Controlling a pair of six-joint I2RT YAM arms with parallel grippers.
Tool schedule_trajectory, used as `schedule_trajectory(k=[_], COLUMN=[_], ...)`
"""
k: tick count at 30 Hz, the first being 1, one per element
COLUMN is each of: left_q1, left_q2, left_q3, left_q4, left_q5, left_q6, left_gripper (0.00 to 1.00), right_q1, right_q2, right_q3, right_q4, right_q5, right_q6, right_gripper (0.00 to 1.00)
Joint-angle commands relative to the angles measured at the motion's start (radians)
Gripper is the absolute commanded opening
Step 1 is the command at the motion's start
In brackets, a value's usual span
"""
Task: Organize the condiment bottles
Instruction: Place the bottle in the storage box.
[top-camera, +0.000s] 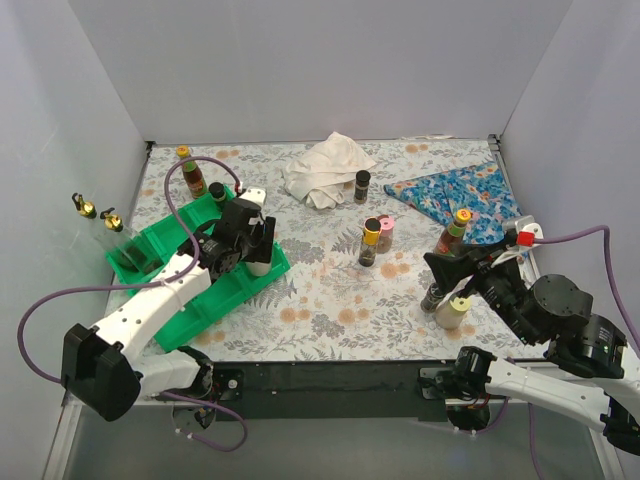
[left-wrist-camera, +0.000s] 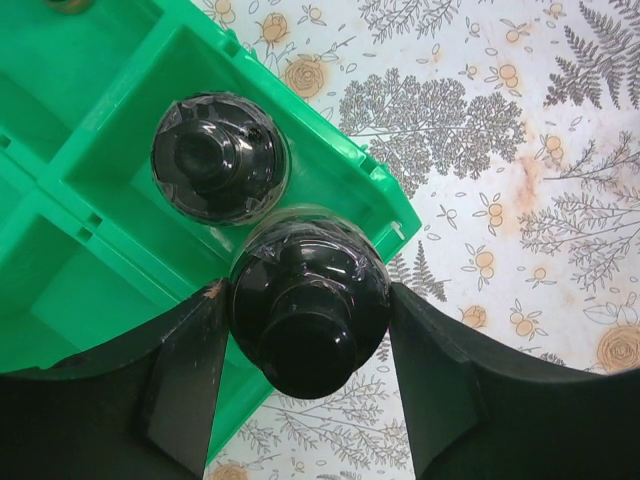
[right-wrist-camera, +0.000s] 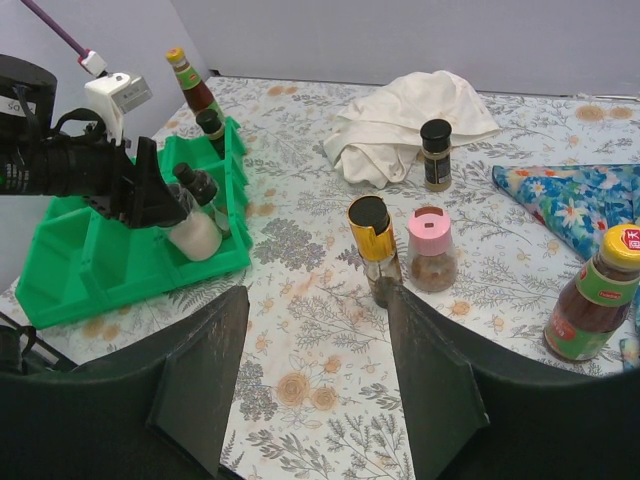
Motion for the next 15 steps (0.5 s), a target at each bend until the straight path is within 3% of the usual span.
schedule_trajectory(k=[1,15], left_q1=[-0.001,-0.001], left_q2=[-0.028,-0.038], left_q3=[-0.025,-0.066], left_q4=[0.074,0.113], left_q5=[-0.038,-0.111], left_q6=[-0.019,-0.05], left_gripper=[0.0,0.0], right_q1=[0.005,0.005], right_q2=[0.004,-0.016], right_q3=[0.02,0.005], right_q4=[0.028,0.028], right_q5=[0.012,0.018], right_q6=[0.003,0.003], right_gripper=[0.66,0.66])
